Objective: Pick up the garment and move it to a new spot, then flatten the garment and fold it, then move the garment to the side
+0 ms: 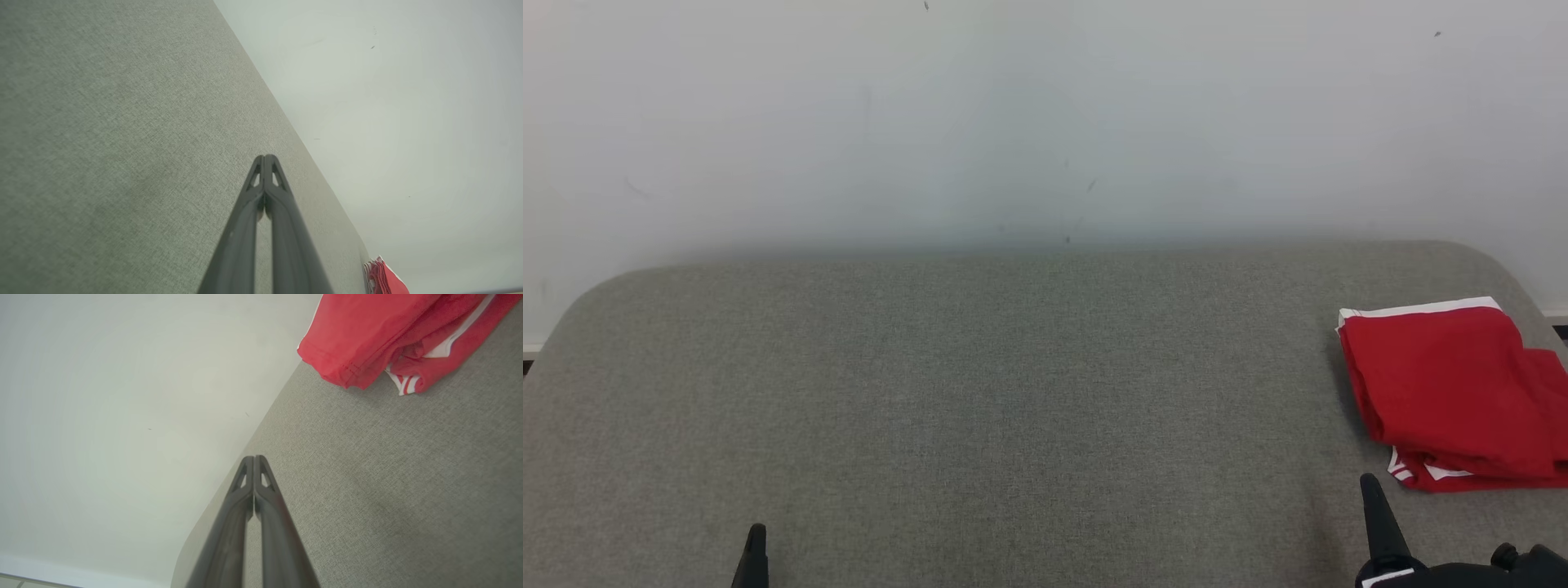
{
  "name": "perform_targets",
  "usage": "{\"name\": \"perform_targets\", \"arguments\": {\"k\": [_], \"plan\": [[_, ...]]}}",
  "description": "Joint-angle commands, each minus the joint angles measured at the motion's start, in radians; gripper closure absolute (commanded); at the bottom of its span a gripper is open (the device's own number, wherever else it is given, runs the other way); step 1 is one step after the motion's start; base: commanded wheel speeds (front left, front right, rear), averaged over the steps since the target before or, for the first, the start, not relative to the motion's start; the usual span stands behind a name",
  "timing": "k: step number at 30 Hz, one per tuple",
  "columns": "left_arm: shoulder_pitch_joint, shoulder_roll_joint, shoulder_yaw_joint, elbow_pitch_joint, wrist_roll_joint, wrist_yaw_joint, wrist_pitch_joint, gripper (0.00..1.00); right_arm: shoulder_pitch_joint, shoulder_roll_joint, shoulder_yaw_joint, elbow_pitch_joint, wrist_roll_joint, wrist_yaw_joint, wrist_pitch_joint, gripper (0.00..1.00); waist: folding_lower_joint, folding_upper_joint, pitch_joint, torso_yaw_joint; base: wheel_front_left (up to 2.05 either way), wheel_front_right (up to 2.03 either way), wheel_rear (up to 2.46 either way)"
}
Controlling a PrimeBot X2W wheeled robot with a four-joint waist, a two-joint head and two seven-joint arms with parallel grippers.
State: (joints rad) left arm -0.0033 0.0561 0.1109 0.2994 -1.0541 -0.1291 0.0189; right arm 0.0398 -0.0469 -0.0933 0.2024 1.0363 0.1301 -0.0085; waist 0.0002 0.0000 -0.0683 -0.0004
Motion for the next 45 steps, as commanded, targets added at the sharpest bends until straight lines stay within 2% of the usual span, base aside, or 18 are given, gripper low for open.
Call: {"name": "perform_targets", "arguments": {"k": [1,45], "plan": [[-0.027,0.001,0.006,-0.008,-0.030,-0.001,0.008,1.00,-0.025,-0.003,0.001,-0.012,0.034,0.001,0.003,1.00,-0.0001,0.0000,0.002,0.000,0.00,0.00,0.00],[-0.131,-0.004,0.037,0.001,-0.398,-0.002,0.134,1.00,-0.084,-0.004,0.018,-0.010,0.426,0.001,0.025,1.00,-0.0002,0.0000,0.048,0.000,0.00,0.00,0.00]]}}
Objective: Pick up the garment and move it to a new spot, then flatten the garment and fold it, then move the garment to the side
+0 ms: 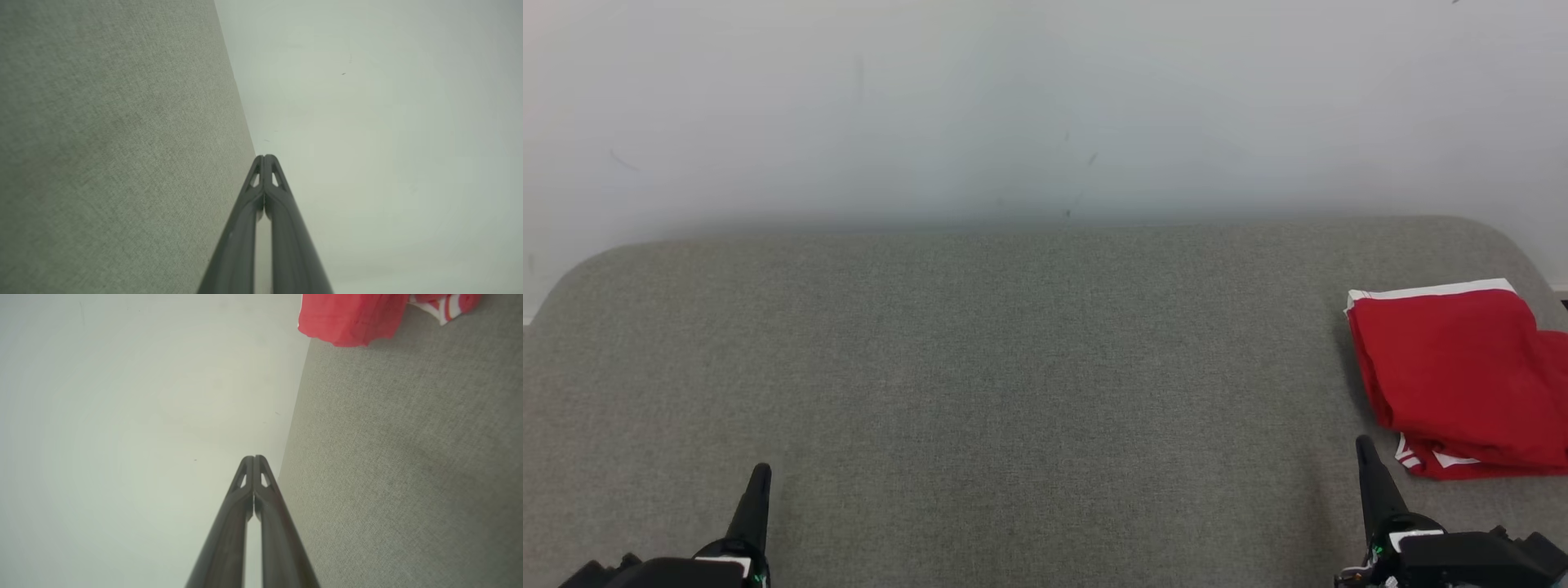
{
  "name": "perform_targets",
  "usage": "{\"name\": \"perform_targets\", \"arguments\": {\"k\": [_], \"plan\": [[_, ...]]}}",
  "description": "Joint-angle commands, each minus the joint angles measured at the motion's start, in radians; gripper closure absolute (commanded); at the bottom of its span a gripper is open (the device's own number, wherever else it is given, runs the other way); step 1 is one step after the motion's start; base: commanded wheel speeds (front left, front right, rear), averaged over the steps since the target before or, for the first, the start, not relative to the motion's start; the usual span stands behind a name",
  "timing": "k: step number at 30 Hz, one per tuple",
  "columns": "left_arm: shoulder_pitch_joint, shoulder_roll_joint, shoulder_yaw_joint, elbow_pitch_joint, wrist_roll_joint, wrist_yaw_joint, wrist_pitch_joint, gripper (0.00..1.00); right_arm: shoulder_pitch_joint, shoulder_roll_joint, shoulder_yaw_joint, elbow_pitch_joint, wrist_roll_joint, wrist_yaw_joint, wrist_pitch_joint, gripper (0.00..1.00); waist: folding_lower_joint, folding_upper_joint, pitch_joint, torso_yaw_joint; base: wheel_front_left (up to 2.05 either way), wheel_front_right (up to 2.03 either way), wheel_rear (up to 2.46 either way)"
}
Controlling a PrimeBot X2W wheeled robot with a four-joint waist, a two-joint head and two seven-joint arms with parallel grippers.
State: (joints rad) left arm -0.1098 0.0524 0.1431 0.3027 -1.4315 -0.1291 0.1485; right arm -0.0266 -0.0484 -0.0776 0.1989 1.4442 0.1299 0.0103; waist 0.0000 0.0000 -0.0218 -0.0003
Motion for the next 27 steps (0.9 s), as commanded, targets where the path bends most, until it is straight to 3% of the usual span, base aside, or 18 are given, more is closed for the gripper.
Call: {"name": "perform_targets", "arguments": {"k": [1,27], "plan": [[-0.026,-0.001,0.006,-0.003,-0.029,-0.002,0.008,1.00,-0.018,-0.003,0.003,-0.007,0.026,0.001,0.006,1.00,0.0000,0.0000,0.002,0.000,0.00,0.00,0.00],[-0.060,-0.003,0.016,0.002,-0.170,-0.003,0.058,1.00,-0.038,-0.003,0.009,-0.005,0.178,0.001,0.013,1.00,0.0000,0.0000,0.027,0.000,0.00,0.00,0.00]]}}
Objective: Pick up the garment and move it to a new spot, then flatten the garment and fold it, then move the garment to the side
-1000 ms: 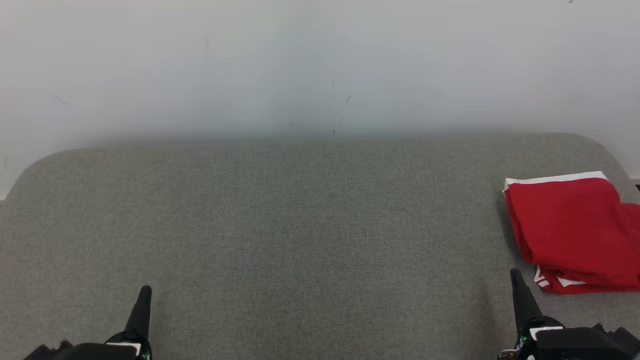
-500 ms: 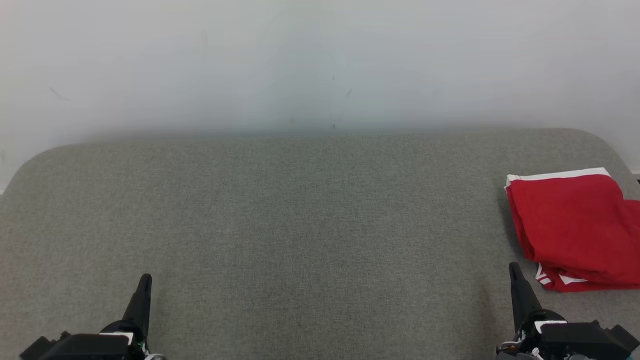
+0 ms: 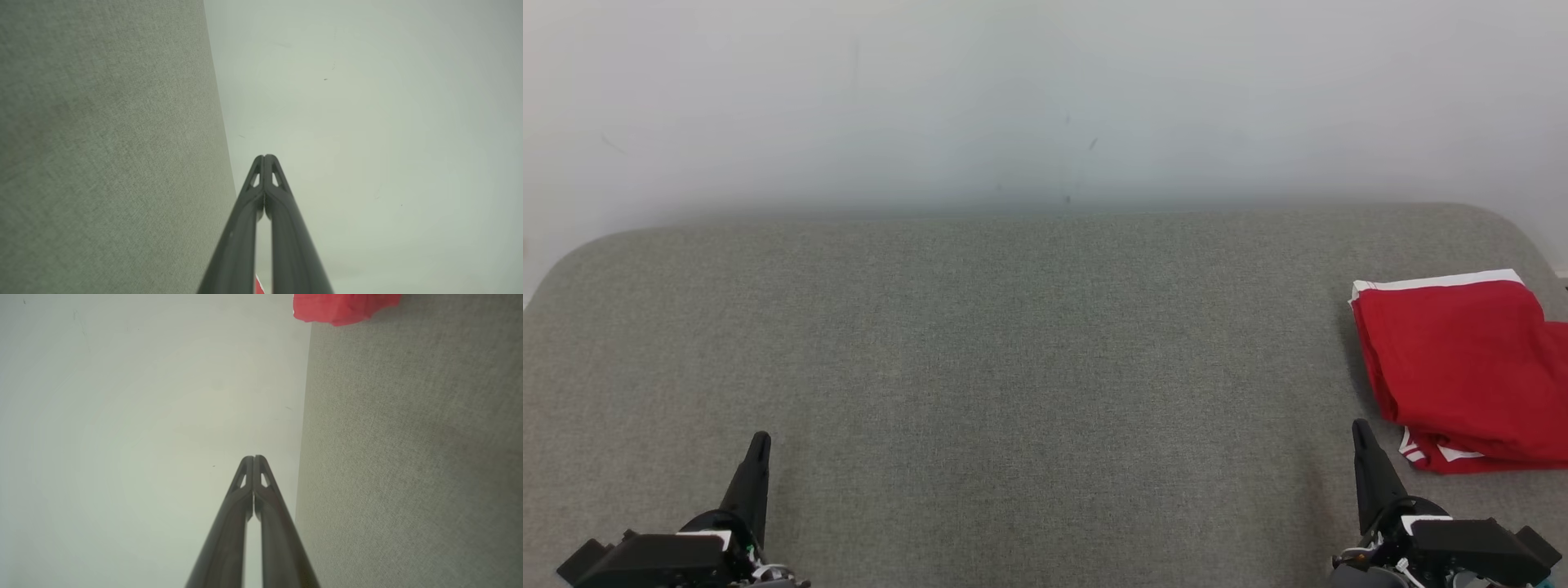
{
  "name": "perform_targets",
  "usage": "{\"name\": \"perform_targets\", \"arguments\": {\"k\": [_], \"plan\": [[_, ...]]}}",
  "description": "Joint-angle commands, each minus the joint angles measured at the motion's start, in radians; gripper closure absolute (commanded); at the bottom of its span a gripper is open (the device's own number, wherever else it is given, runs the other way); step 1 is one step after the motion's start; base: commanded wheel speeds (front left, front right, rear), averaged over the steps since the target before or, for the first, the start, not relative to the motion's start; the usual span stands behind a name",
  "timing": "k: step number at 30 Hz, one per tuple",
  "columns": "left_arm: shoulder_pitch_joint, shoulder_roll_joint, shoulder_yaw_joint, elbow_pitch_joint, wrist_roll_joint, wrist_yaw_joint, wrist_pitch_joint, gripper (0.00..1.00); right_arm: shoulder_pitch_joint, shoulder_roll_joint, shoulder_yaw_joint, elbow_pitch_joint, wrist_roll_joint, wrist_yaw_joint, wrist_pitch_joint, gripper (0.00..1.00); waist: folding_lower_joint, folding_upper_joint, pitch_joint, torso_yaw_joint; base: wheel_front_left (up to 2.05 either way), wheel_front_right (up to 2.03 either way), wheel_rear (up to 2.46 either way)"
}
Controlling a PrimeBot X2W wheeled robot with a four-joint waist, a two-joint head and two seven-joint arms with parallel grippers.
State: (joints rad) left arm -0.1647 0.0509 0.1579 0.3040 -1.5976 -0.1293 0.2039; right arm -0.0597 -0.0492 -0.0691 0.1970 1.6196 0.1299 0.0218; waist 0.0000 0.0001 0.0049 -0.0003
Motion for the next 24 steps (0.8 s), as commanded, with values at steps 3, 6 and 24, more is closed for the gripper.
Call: {"name": "perform_targets", "arguments": {"k": [3,6,24], "plan": [[-0.005,-0.001,0.001,0.000,-0.004,-0.002,0.002,1.00,-0.005,-0.002,0.000,-0.003,0.003,0.001,0.002,1.00,0.0000,-0.0001,0.000,0.000,0.00,0.00,0.00],[-0.005,-0.001,0.001,0.000,-0.004,-0.002,0.002,1.00,-0.005,-0.002,0.001,-0.003,0.003,0.001,0.002,1.00,0.0000,-0.0001,0.000,0.000,0.00,0.00,0.00],[-0.005,-0.001,0.001,0.000,-0.004,-0.002,0.002,1.00,-0.004,-0.002,0.000,-0.003,0.003,0.001,0.001,1.00,0.0000,-0.0001,0.000,0.000,0.00,0.00,0.00]]}}
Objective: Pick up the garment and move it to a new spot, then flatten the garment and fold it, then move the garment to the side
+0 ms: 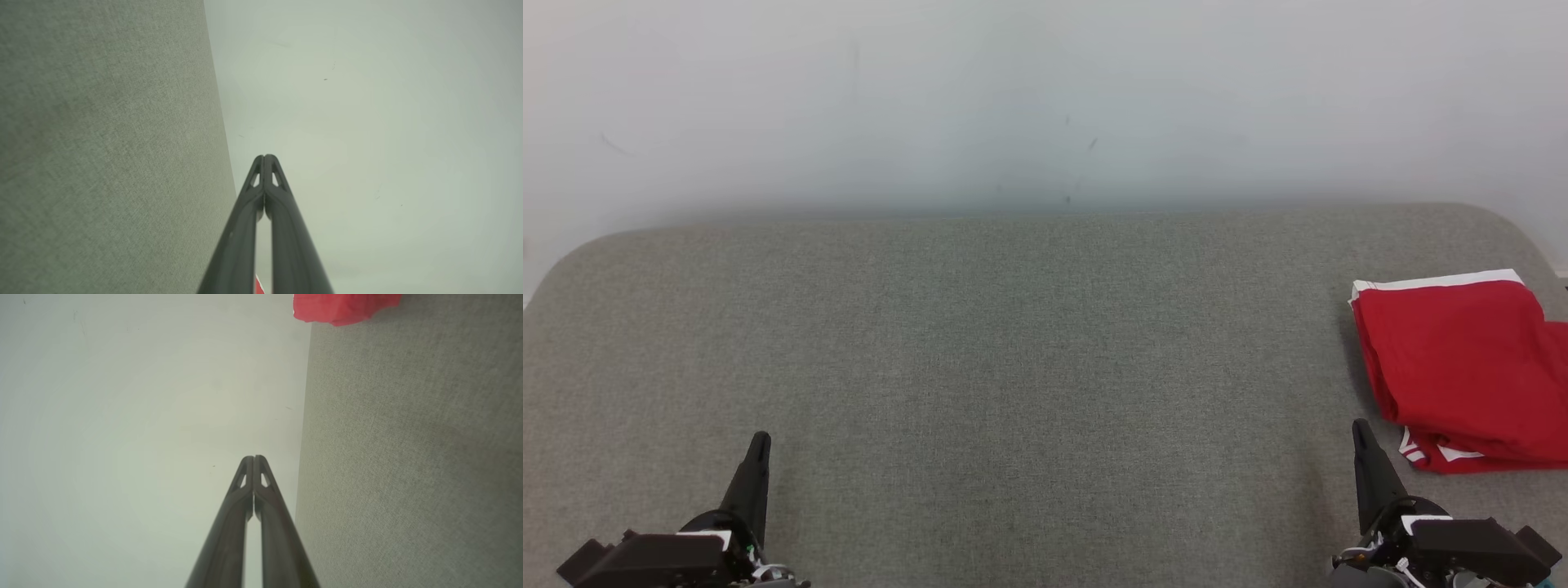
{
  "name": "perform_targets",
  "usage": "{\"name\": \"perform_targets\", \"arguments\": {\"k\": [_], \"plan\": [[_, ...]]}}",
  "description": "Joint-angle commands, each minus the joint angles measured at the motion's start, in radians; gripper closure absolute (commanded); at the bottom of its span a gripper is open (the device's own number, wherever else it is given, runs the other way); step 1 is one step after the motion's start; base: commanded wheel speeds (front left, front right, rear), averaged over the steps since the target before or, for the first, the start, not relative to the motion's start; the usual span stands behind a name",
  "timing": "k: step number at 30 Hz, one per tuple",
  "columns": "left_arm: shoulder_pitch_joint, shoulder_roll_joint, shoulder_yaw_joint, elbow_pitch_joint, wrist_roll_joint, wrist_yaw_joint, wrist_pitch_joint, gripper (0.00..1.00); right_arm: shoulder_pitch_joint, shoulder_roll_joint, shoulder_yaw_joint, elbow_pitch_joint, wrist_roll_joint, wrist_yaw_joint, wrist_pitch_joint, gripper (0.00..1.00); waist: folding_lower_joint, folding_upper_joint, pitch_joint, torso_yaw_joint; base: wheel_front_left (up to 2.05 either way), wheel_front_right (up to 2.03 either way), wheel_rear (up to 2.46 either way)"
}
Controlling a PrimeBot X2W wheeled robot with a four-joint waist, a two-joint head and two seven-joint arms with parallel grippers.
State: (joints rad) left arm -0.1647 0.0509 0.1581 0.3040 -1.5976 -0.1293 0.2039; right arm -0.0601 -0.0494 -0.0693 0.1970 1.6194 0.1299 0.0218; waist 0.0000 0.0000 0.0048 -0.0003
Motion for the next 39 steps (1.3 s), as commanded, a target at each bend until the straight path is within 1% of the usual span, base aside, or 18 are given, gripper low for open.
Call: {"name": "perform_targets", "arguments": {"k": [1,39], "plan": [[-0.005,-0.001,0.001,0.000,-0.004,-0.002,0.002,1.00,-0.004,-0.002,0.000,-0.003,0.003,0.001,0.001,1.00,0.0000,0.0000,0.000,0.000,0.00,0.00,0.00],[-0.005,-0.001,0.000,0.000,-0.004,-0.002,0.002,1.00,-0.004,-0.002,0.000,-0.003,0.003,0.001,0.001,1.00,0.0000,0.0000,0.000,0.000,0.00,0.00,0.00]]}}
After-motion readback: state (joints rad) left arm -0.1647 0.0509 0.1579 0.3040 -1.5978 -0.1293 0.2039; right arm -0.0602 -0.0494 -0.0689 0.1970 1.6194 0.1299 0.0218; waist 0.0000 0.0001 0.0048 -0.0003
